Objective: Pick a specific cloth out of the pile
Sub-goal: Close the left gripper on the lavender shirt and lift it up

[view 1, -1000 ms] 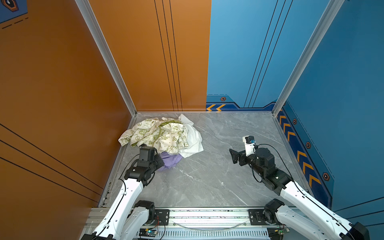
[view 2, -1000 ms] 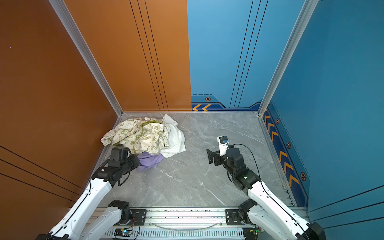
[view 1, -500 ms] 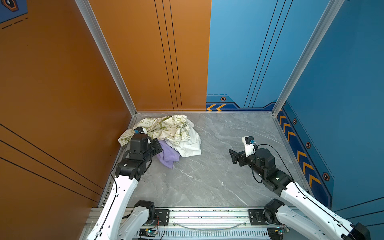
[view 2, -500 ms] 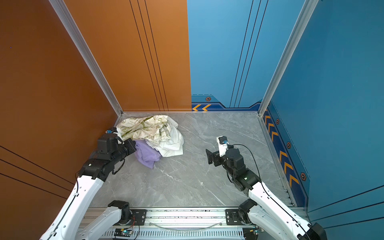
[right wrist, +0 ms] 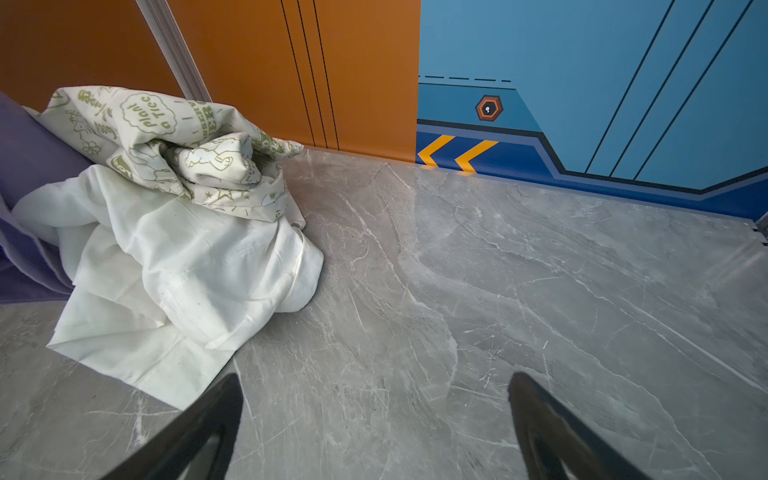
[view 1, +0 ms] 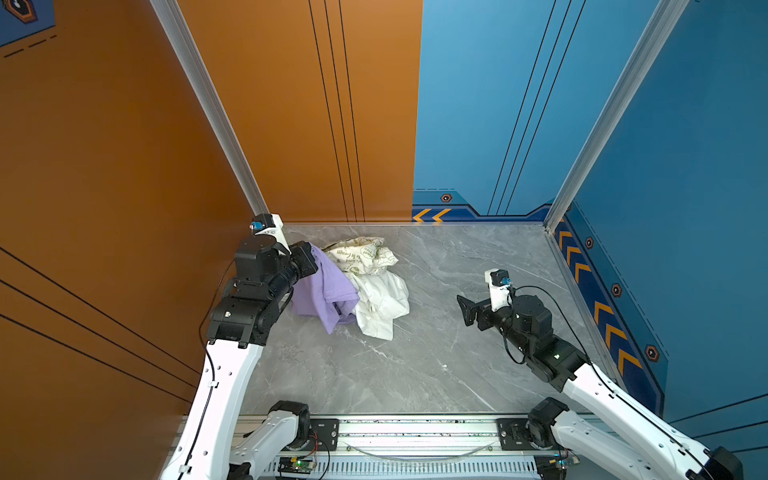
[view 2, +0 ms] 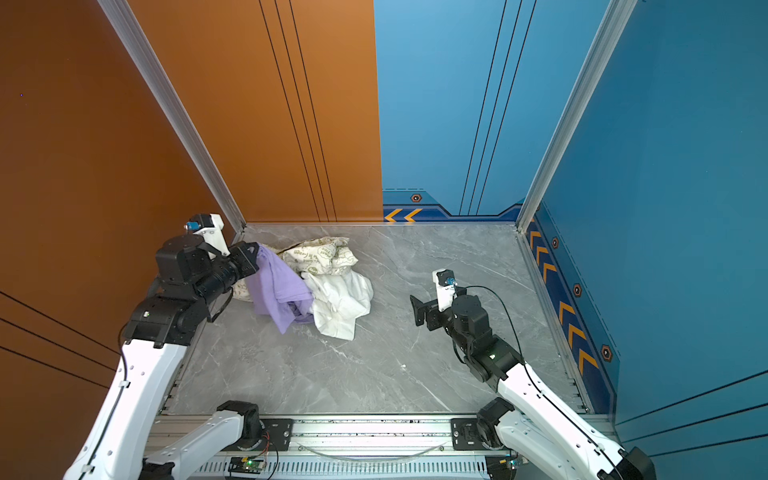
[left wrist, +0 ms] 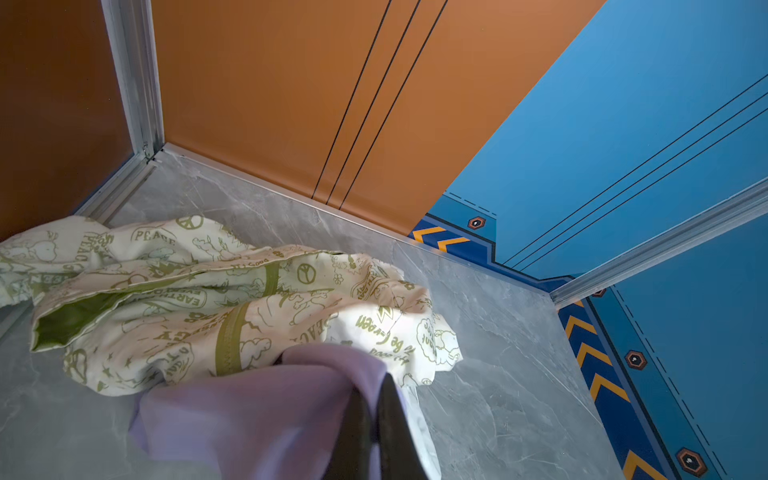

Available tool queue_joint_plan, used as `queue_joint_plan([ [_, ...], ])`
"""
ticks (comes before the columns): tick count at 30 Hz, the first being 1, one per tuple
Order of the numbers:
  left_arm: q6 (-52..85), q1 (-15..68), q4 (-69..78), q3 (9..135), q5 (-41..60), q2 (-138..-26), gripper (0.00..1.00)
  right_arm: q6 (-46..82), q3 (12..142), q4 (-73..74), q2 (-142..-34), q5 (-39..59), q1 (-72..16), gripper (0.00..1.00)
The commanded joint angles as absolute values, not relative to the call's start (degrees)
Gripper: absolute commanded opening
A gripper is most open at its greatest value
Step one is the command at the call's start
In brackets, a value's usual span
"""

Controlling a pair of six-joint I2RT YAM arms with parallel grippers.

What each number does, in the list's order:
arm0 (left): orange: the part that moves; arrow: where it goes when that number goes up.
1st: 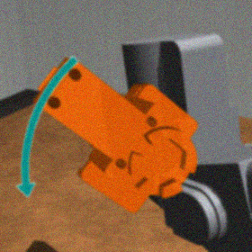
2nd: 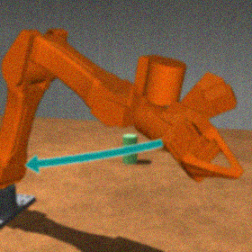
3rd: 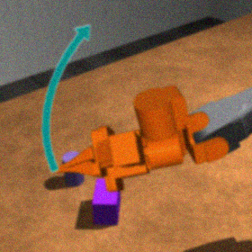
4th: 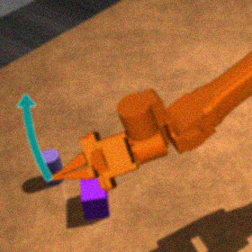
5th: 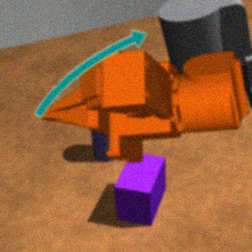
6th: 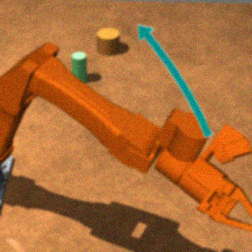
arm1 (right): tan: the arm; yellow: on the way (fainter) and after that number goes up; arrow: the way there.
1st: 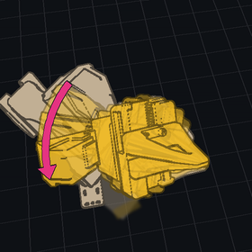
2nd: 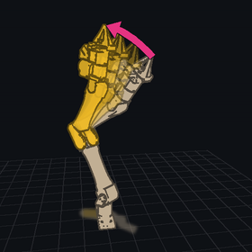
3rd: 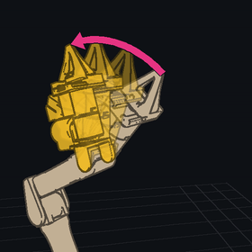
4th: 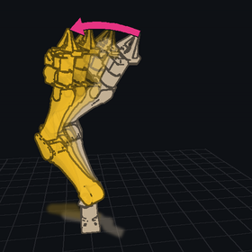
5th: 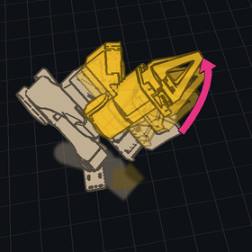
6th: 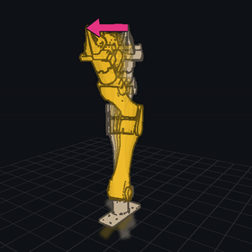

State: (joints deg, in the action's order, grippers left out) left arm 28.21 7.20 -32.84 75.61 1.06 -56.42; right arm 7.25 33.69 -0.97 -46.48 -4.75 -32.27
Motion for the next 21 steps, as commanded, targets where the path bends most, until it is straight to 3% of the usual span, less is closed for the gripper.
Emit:
queue_joint_plan([
  [1,25.11,7.53,-29.36,80.97,2.05,-56.31,0.00,5.94,35.67,-2.09,-45.97,-5.54,-32.69,1.00],
  [12,20.84,7.52,-29.35,94.46,3.31,-60.14,0.00,5.73,36.56,-2.96,-45.78,-5.56,-33.57,1.00],
  [21,19.84,8.85,-29.32,107.59,10.78,-66.72,0.00,5.14,37.52,-3.75,-45.35,-5.67,-33.70,1.00],
])
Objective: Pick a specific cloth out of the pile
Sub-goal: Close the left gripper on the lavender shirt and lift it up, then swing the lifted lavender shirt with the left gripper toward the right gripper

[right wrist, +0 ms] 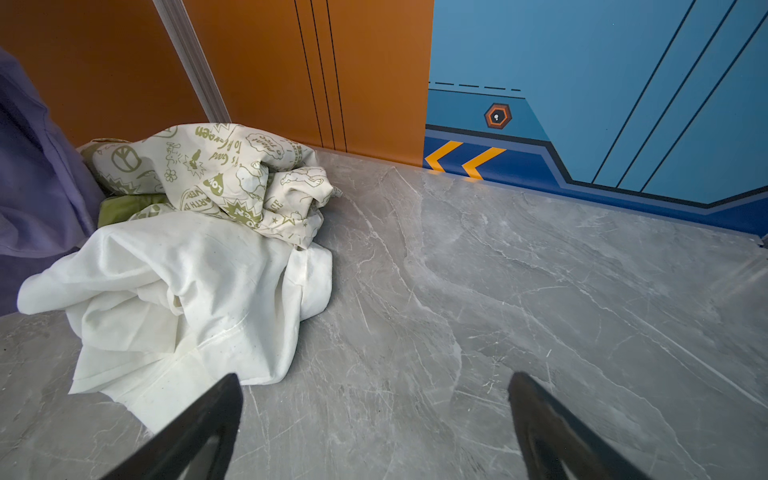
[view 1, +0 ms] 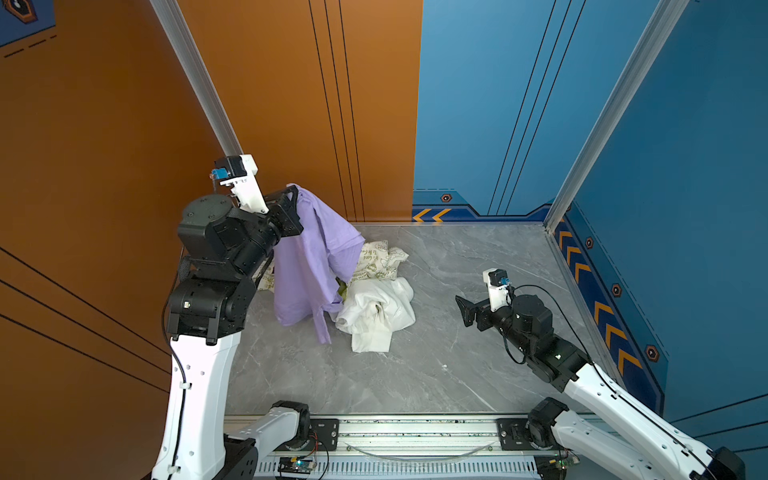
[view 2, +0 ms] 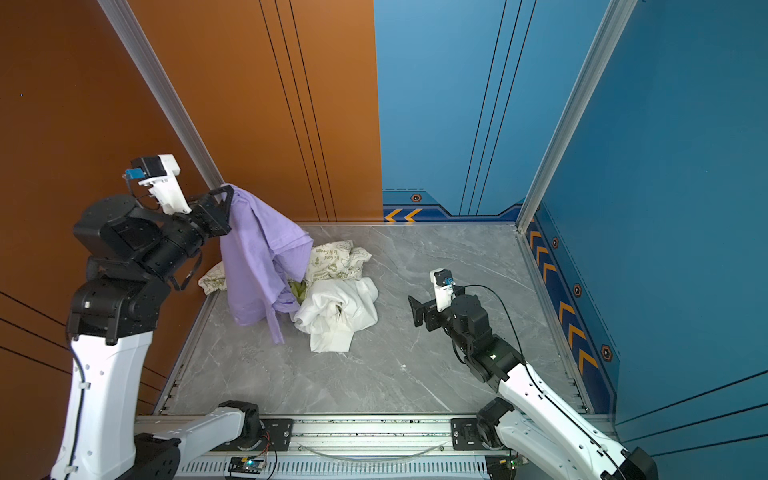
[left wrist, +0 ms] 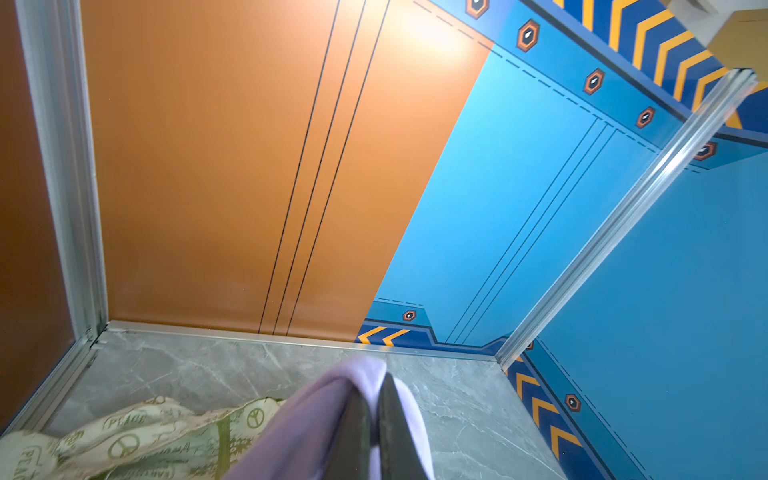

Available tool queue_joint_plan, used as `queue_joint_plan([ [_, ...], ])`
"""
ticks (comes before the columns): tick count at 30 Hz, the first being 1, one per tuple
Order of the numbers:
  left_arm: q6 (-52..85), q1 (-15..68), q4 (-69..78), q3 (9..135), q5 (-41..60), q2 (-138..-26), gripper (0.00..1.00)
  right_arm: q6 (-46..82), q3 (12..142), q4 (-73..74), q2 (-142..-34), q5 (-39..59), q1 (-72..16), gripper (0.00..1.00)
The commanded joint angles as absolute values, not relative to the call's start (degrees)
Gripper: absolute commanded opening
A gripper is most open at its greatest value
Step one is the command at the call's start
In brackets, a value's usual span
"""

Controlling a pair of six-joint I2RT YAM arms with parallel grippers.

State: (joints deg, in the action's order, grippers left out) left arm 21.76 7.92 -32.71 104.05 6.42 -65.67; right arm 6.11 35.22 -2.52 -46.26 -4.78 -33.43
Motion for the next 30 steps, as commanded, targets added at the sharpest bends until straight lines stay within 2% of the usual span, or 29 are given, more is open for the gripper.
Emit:
queue_joint_plan([
  [1,19.35,9.33,-29.40,108.77,11.58,-67.41,0.00,5.03,37.76,-3.93,-45.35,-5.71,-33.69,1.00],
  [12,17.45,18.82,-29.42,115.16,19.97,-76.24,0.00,3.26,40.33,-6.71,-43.91,-6.57,-33.81,1.00],
  [16,17.21,24.38,-29.34,110.39,20.97,-78.32,0.00,2.89,40.41,-7.50,-42.60,-7.88,-33.70,1.00],
  [23,14.93,37.87,-29.38,96.69,11.89,-83.30,0.00,3.18,40.42,-8.57,-42.07,-11.21,-33.56,1.00],
  [28,14.73,45.97,-29.37,86.54,10.21,-88.49,0.00,3.96,41.09,-10.81,-43.34,-12.51,-33.48,1.00],
  [30,14.67,48.04,-29.35,83.71,10.57,-90.73,0.09,4.61,40.87,-11.53,-43.58,-12.99,-33.31,1.00],
])
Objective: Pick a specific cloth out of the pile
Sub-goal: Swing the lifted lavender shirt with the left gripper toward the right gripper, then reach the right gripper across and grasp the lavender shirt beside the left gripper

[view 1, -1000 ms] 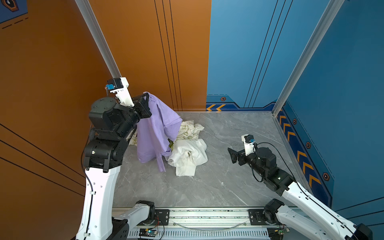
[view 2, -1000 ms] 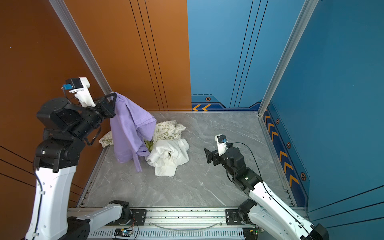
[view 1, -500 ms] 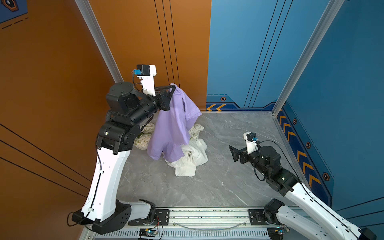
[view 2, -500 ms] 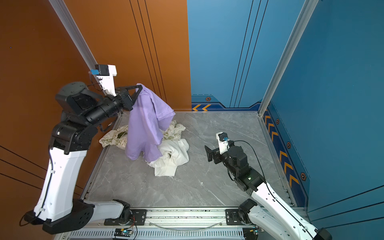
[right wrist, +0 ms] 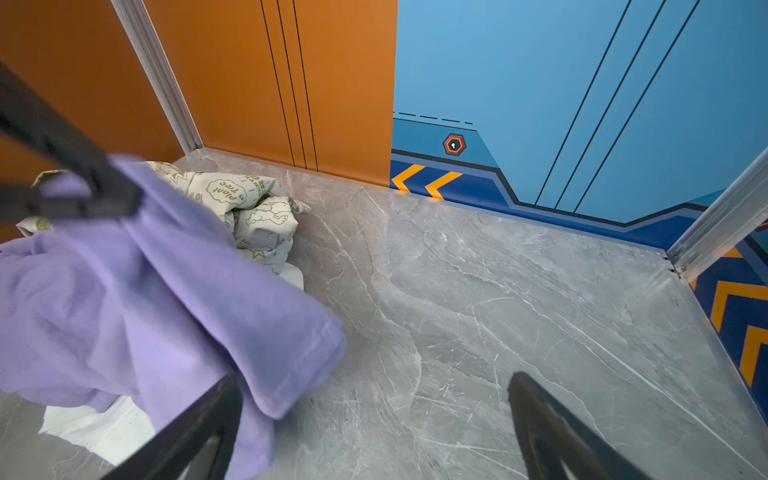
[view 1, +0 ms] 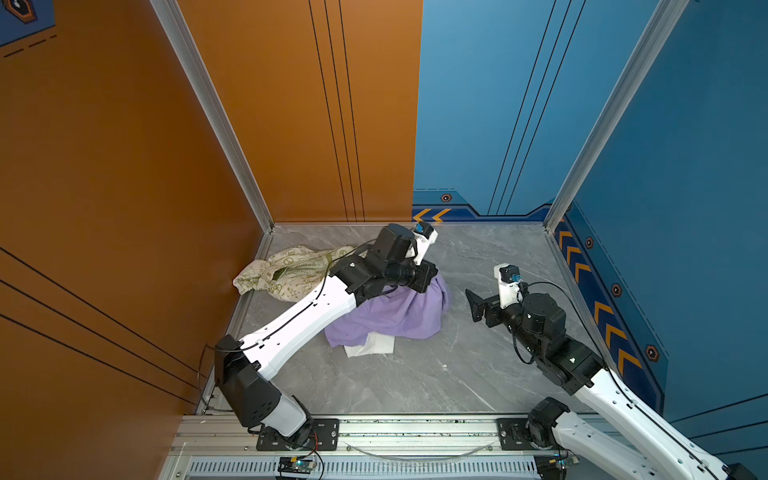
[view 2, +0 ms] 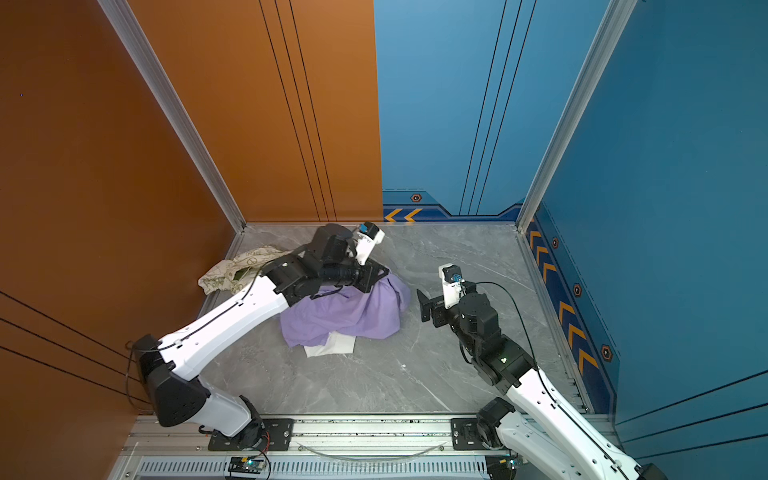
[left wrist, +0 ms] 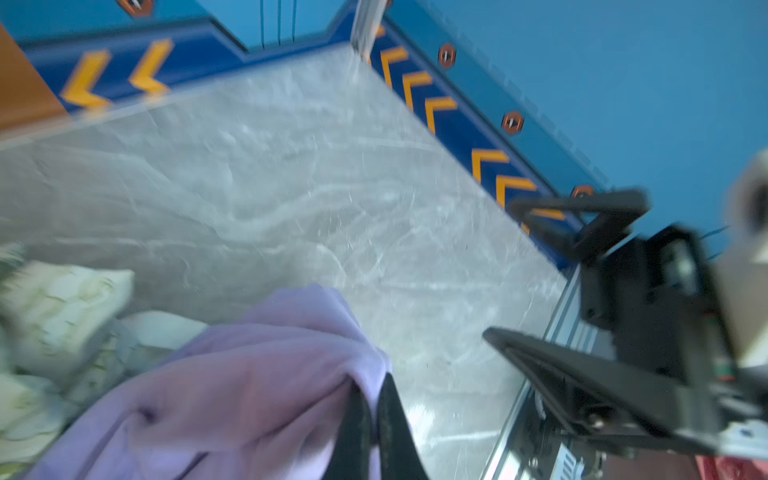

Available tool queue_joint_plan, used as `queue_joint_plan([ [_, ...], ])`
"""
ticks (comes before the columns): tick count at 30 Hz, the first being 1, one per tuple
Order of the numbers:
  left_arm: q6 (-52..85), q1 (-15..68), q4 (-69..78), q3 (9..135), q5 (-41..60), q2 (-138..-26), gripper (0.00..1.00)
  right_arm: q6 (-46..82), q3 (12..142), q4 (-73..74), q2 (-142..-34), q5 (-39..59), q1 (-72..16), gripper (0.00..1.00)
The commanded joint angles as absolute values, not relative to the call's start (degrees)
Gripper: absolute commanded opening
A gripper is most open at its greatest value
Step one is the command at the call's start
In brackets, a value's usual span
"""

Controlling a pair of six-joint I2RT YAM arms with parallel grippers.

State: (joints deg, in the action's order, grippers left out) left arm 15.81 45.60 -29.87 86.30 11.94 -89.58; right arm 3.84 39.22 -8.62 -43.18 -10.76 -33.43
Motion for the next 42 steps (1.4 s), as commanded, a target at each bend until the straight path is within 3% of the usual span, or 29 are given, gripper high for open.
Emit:
queue_joint_plan([
  [1,14.92,48.42,-29.25,82.86,10.93,-91.52,0.14,4.90,40.80,-11.76,-43.60,-13.24,-33.25,1.00],
  [2,15.24,48.60,-29.10,82.04,11.57,-92.21,0.20,5.38,40.51,-11.80,-43.62,-13.55,-33.22,1.00],
  [6,15.55,48.30,-26.49,79.81,12.99,-91.38,0.58,7.09,39.60,-11.85,-43.35,-13.35,-32.96,1.00],
  [11,15.03,46.72,-20.55,75.40,12.24,-83.78,0.91,7.53,39.44,-11.15,-44.06,-9.64,-32.85,1.00],
  [13,15.11,45.44,-18.39,72.77,11.50,-79.82,1.00,7.59,39.64,-10.50,-44.60,-7.93,-32.87,1.00],
  [26,23.72,26.13,-21.75,55.21,7.52,-55.89,0.98,8.44,43.33,-6.68,-56.15,-3.39,-39.08,0.99],
  [33,28.31,19.33,-22.94,50.10,10.10,-52.09,0.98,4.73,50.58,-7.93,-68.23,-6.44,-48.95,0.96],
  [42,28.68,12.02,-27.89,49.42,6.25,-48.46,0.98,1.28,64.31,-6.50,-85.92,-9.89,-60.86,0.91],
])
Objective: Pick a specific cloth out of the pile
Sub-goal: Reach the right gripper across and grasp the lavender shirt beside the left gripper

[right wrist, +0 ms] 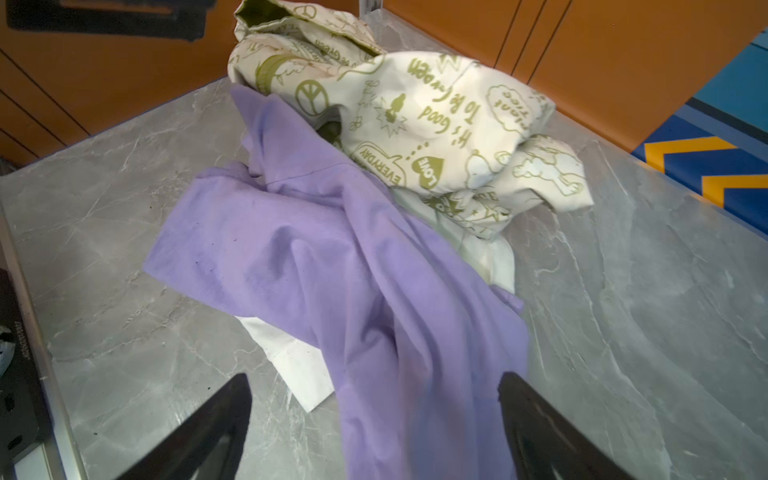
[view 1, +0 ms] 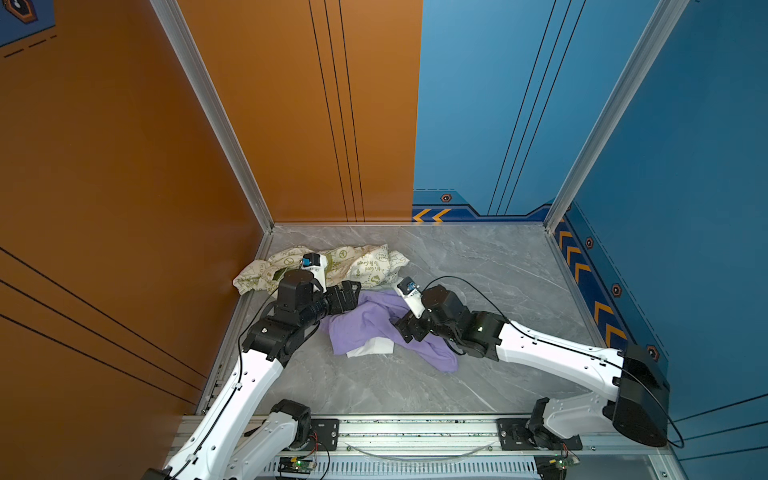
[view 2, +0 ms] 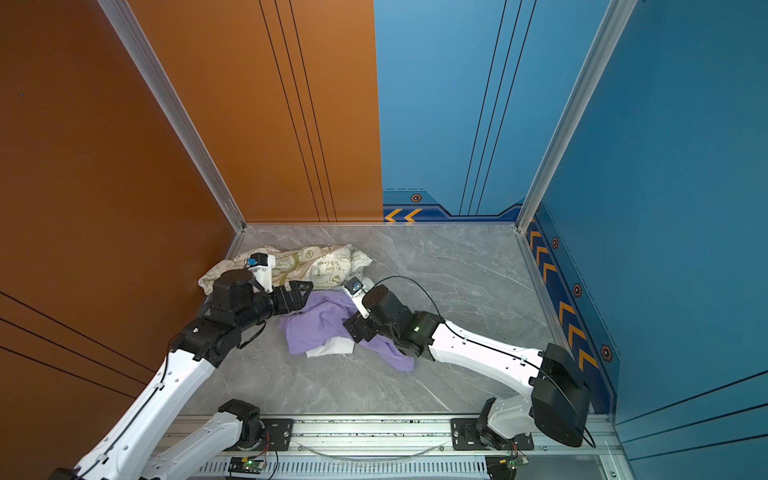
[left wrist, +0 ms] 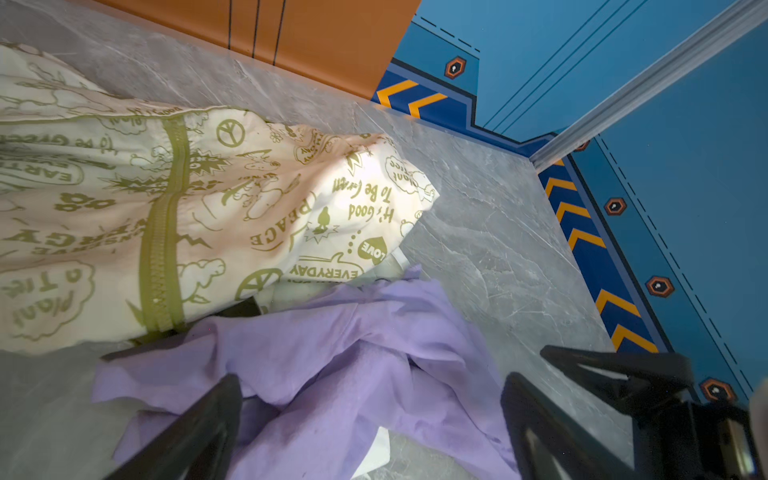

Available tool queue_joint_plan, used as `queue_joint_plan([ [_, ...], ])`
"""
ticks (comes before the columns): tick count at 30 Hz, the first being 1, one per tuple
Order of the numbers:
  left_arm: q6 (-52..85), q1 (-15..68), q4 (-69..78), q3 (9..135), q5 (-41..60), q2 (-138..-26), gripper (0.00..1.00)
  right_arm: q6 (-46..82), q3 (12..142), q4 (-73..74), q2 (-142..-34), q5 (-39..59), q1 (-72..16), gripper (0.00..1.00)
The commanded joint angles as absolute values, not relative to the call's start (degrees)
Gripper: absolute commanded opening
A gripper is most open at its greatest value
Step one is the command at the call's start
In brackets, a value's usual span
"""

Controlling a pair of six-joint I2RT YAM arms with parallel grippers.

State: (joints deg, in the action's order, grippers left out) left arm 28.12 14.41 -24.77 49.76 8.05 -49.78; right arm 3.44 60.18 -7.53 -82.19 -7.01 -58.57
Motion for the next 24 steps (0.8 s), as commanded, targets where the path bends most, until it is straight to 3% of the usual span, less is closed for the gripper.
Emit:
queue_joint_plan([
  [1,28.66,10.71,-28.50,49.33,6.33,-48.02,0.98,1.02,66.11,-6.39,-87.92,-10.40,-61.73,0.91],
  [10,27.58,0.38,-31.55,48.31,9.12,-44.84,0.98,-1.21,83.96,-11.24,-105.83,-18.34,-68.16,0.86],
  [24,28.01,-4.45,-32.84,46.53,9.00,-42.68,0.98,6.26,102.44,-20.58,-124.82,-34.46,-74.78,0.92],
])
